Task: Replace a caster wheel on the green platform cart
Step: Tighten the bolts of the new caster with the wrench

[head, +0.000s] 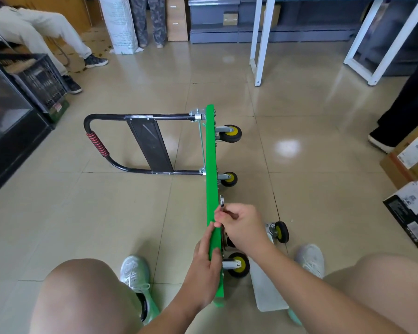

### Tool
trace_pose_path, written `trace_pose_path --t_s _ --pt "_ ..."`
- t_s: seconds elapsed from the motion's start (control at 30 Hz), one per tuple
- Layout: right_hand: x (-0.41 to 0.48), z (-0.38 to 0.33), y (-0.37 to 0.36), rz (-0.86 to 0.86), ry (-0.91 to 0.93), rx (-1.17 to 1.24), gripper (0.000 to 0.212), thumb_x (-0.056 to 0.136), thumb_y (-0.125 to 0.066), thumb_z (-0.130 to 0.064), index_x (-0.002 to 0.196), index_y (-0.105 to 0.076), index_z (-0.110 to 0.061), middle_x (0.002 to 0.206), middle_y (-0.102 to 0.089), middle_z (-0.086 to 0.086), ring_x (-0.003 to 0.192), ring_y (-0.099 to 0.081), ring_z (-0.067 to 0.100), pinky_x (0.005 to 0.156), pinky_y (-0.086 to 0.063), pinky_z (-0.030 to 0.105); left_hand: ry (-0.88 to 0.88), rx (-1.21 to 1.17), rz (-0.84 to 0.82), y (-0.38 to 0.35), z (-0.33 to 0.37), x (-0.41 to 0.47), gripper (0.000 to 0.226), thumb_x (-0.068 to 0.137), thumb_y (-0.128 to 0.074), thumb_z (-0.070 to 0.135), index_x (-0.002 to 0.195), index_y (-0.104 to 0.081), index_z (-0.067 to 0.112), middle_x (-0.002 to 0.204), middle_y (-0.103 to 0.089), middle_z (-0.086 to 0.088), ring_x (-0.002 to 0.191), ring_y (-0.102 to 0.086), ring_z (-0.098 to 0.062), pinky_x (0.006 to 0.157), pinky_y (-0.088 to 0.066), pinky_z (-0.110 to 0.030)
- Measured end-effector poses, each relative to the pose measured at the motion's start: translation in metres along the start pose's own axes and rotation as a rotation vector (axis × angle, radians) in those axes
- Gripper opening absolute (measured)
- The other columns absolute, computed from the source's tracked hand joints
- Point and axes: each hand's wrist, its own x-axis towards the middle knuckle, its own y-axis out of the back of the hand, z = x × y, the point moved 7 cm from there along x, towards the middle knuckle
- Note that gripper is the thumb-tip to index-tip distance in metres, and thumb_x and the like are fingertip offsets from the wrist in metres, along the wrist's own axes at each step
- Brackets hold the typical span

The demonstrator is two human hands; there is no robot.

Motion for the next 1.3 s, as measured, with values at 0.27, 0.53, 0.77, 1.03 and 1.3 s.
trace_pose_path --t_s 0.27,0.53,0.77,1.03,1.3 --pt "0.0 0.002 -0.001 -0.001 -0.039 -0.015 0.025 0.092 -0.065 -0.012 0.069 -0.071 -0.019 0.081 -0.076 0.005 0.088 -0.072 0.023 0.088 -0.059 0.044 0.014 0.007 -0.006 0.001 -0.002 -0.001 0.059 0.111 -0.035 0.026 0.159 -0.017 0.053 0.159 -0.035 0.016 0.136 -0.032 0.021 0.102 -0.026 0.0" --pt "0.014 0.004 -0.001 0.02 -0.156 0.085 0.015 0.093 -0.069 -0.013 0.084 -0.076 -0.024 0.077 -0.076 -0.002 0.071 -0.071 0.012 0.086 -0.06 0.047 0.014 -0.01 -0.01 0.003 0.004 0.002 0.059 0.11 -0.038 0.028 0.161 -0.017 0.05 0.161 -0.034 0.014 0.145 -0.033 0.005 0.116 -0.025 -0.017" --pt "0.011 -0.01 0.016 -0.05 -0.037 -0.063 0.012 0.094 -0.068 -0.018 0.086 -0.077 -0.017 0.081 -0.076 0.001 0.083 -0.073 0.015 0.086 -0.06 0.04 0.005 0.047 -0.052 0.0 0.01 -0.001 0.057 0.112 -0.035 0.024 0.164 -0.015 0.037 0.16 -0.031 0.011 0.13 -0.043 0.003 0.101 -0.03 -0.002" --pt "-0.028 0.004 0.043 0.031 0.005 -0.06 0.03 0.091 -0.071 -0.01 0.084 -0.072 -0.039 0.081 -0.072 -0.031 0.084 -0.066 -0.013 0.074 -0.045 0.001 0.029 -0.002 -0.039 -0.001 0.008 0.002 0.058 0.111 -0.034 0.033 0.161 -0.01 0.053 0.156 -0.035 0.012 0.121 -0.051 0.007 0.102 -0.036 -0.019" --pt "-0.062 0.043 0.03 0.076 -0.024 0.063 0.044 0.084 -0.071 0.008 0.071 -0.077 -0.034 0.082 -0.077 -0.013 0.079 -0.069 -0.002 0.077 -0.05 0.01 0.028 0.01 -0.022 0.0 0.007 0.003 0.058 0.111 -0.034 0.036 0.158 -0.01 0.059 0.16 -0.035 0.012 0.129 -0.05 -0.001 0.108 -0.037 -0.023"
